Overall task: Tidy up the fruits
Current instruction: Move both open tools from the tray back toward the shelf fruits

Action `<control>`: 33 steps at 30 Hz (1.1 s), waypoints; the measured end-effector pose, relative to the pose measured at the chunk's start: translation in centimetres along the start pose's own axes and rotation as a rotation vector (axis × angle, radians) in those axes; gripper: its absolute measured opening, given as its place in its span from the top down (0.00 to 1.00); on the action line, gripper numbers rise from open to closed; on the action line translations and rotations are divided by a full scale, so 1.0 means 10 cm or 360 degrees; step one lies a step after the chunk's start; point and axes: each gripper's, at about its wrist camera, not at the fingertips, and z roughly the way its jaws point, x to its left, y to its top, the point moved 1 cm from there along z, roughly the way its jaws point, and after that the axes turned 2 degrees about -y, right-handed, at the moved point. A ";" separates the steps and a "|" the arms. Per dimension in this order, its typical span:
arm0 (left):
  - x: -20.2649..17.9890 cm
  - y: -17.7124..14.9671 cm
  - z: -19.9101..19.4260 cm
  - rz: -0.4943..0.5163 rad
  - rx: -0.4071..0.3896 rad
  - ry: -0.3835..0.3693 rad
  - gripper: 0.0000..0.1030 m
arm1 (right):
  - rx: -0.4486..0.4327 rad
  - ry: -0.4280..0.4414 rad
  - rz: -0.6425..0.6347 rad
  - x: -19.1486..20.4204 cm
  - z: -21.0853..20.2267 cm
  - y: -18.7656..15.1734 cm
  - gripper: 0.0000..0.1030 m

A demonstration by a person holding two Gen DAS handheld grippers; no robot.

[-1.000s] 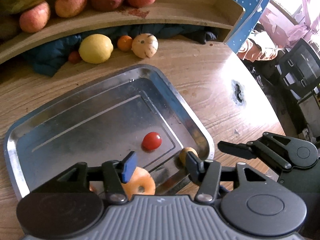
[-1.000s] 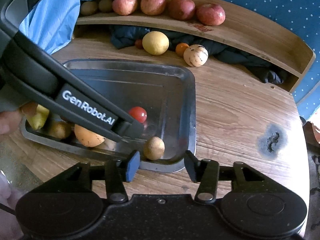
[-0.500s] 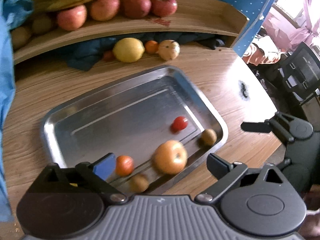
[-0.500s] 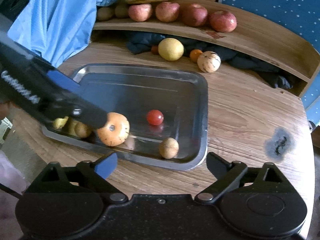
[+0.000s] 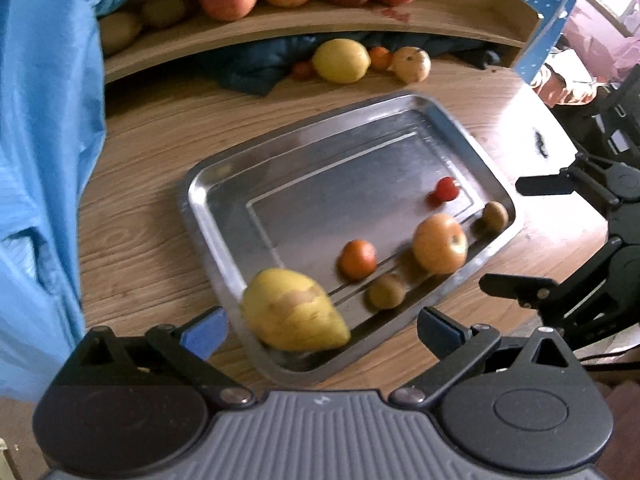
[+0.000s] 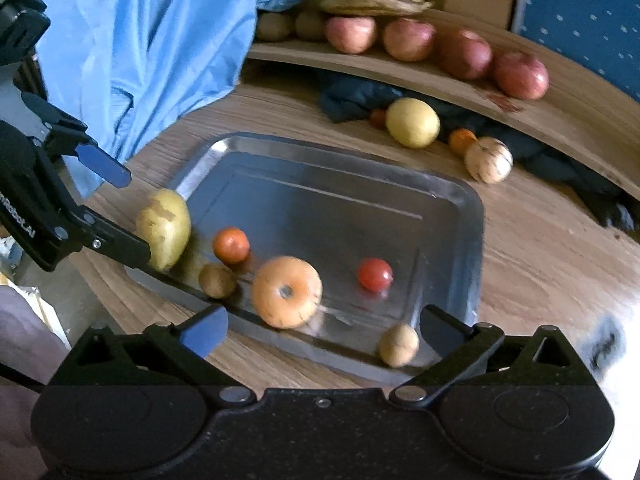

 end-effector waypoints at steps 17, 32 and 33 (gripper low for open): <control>0.29 0.29 -0.02 0.0014 -0.0048 0.0058 0.00 | -0.0008 0.0033 -0.0064 0.12 0.23 0.41 0.01; 0.43 0.84 0.21 0.0035 -0.0151 0.0067 0.00 | 0.0002 -0.0111 0.0033 -0.03 0.41 0.70 0.01; 0.43 0.88 0.24 0.0034 -0.0152 0.0072 0.00 | 0.0002 -0.0125 0.0050 -0.05 0.42 0.72 0.01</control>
